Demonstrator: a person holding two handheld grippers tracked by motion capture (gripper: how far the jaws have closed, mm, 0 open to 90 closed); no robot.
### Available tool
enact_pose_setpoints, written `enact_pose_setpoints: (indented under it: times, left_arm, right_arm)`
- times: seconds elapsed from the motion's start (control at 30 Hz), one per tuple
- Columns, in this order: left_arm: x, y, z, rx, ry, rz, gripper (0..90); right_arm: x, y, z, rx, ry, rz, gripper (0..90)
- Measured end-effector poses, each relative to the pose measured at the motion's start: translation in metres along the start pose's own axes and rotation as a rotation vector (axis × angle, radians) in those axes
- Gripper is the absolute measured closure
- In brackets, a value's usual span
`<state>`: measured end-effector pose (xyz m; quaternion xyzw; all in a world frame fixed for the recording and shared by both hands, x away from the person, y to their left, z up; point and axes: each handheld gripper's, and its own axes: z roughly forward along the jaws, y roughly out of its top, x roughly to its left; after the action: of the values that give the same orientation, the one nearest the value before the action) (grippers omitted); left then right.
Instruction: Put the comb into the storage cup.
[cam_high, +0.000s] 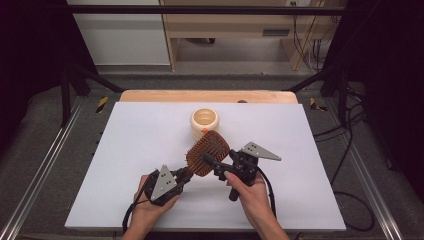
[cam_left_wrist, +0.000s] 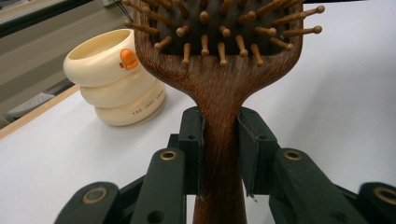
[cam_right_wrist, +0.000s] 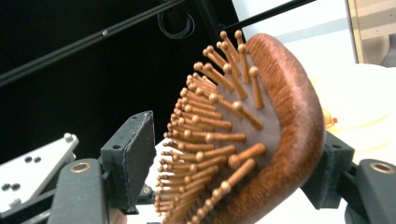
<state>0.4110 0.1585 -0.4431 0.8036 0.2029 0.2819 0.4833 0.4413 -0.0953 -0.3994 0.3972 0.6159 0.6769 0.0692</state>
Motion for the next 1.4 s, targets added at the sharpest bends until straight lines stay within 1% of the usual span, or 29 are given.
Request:
enact_pose_setpoints:
  times: [0.03,0.1,0.23,0.37,0.5,0.57,0.63,0.67,0.73,0.8,0.93,1.1,1.27,1.33,1.4]
  left_arm:
    - [0.000,0.000,0.000,-0.002,-0.002,-0.001,72.4]
    - [-0.001,0.001,0.000,-0.003,-0.001,-0.002,72.4]
    - [-0.001,0.001,0.001,-0.003,-0.004,-0.003,72.4]
    - [-0.001,0.001,0.000,-0.009,-0.006,-0.010,72.3]
    - [0.001,0.001,0.000,-0.013,-0.006,-0.018,72.3]
    - [0.002,0.000,0.000,-0.018,-0.005,-0.035,72.3]
    - [0.003,-0.001,0.000,-0.018,0.000,-0.045,72.3]
    - [0.004,-0.001,-0.001,-0.020,0.002,-0.051,72.3]
    - [0.005,-0.001,-0.002,-0.022,0.008,-0.064,72.3]
    - [0.007,-0.002,-0.003,-0.031,0.010,-0.084,72.3]
    - [0.011,-0.003,-0.005,-0.045,0.021,-0.110,72.2]
    - [0.014,-0.005,-0.005,-0.049,0.026,-0.142,72.0]
    - [0.014,-0.006,-0.003,-0.063,0.031,-0.177,71.1]
    - [0.015,-0.006,-0.003,-0.088,0.034,-0.205,67.5]
    - [0.015,-0.006,-0.004,-0.098,0.052,-0.208,60.1]
  right_arm:
    - [0.000,0.000,0.000,-0.002,0.004,0.016,29.5]
    - [-0.001,0.001,0.001,-0.007,0.010,0.032,30.4]
    - [-0.001,0.001,0.002,-0.011,0.016,0.051,33.1]
    - [-0.003,0.001,0.002,-0.021,0.018,0.064,39.3]
    - [-0.003,0.002,0.003,-0.042,0.022,0.092,43.2]
    - [-0.002,0.002,0.005,-0.056,0.023,0.122,45.6]
    - [0.000,0.003,0.007,-0.054,0.014,0.119,47.5]
    - [0.002,0.004,0.009,-0.055,0.018,0.123,48.6]
    - [0.006,0.006,0.012,-0.047,0.007,0.113,50.0]
    - [0.011,0.009,0.016,-0.042,-0.002,0.097,51.0]
    - [0.020,0.015,0.024,-0.026,-0.011,0.059,52.2]
    - [0.025,0.018,0.031,-0.009,-0.018,0.037,52.8]
    - [0.025,0.021,0.034,0.001,-0.022,0.025,53.1]
    - [0.026,0.021,0.034,0.005,-0.021,0.029,53.1]
    - [0.025,0.022,0.035,0.003,-0.019,0.032,53.1]
